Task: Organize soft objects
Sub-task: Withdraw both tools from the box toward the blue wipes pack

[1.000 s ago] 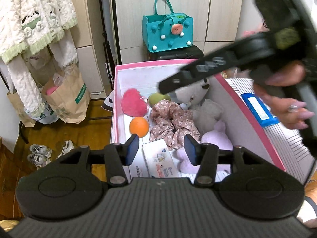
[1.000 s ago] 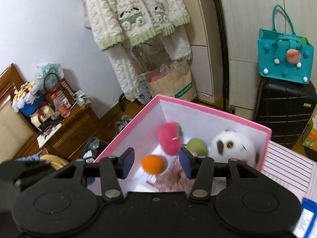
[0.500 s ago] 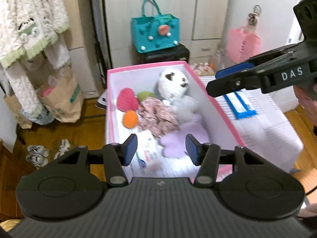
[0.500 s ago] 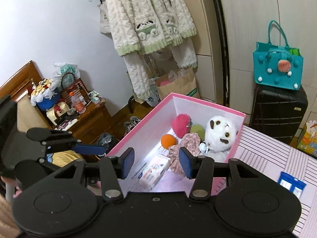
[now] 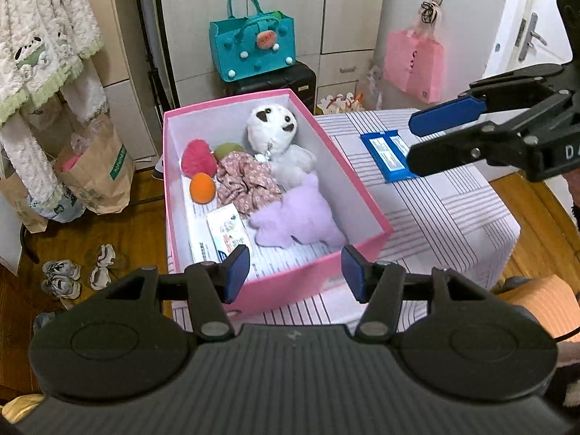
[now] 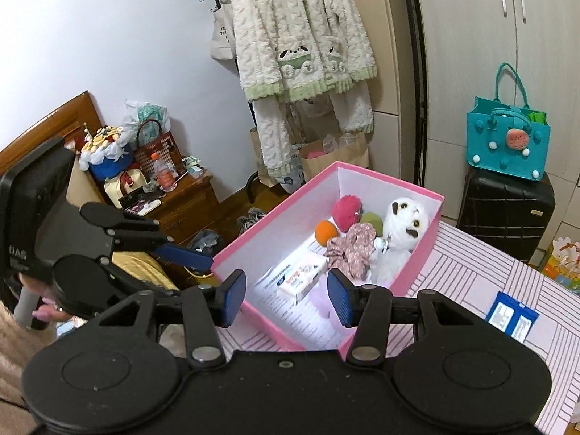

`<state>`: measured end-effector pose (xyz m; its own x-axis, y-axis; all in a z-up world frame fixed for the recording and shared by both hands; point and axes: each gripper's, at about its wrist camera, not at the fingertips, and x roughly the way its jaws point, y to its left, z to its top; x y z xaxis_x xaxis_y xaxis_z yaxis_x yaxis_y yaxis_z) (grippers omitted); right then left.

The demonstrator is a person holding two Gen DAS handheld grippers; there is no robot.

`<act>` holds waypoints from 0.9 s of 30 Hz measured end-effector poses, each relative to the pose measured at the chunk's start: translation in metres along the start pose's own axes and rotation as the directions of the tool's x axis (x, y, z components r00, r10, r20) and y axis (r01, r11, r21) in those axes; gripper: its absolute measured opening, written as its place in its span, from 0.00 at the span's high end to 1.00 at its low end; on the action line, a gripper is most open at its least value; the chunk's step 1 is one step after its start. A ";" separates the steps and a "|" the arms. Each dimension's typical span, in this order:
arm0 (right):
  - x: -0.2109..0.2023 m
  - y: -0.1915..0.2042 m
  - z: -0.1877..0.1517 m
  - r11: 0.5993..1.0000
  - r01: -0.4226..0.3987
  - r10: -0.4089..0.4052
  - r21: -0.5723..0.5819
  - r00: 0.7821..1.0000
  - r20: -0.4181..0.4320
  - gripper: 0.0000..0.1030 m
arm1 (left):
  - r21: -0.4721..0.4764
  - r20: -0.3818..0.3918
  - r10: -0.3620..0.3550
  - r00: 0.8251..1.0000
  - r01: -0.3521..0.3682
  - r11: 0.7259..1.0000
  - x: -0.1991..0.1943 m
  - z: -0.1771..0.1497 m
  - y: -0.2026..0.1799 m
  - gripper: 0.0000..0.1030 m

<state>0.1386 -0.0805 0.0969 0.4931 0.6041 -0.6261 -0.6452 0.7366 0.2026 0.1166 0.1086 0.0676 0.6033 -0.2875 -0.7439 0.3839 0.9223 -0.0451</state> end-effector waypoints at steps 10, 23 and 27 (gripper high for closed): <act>-0.029 -0.001 -0.033 1.000 0.009 -0.009 0.004 1.000 0.018 0.46 | 0.050 -0.025 -0.010 1.000 0.011 0.999 -0.010 -0.008 -0.030 0.43; -0.062 -0.032 -0.086 0.997 0.060 -0.061 0.058 0.998 0.027 0.44 | 0.169 -0.108 -0.038 0.993 0.056 0.984 0.011 -0.014 -0.085 0.39; -0.064 -0.045 -0.103 0.993 0.086 -0.088 0.079 0.996 0.016 0.44 | 0.194 -0.153 -0.048 0.987 0.078 0.978 0.026 -0.019 -0.101 0.39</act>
<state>0.0757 -0.1834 0.0509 0.5571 0.5416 -0.6295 -0.5521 0.8078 0.2065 0.0802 0.0132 0.0400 0.4700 -0.2884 -0.8342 0.5578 0.8295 0.0275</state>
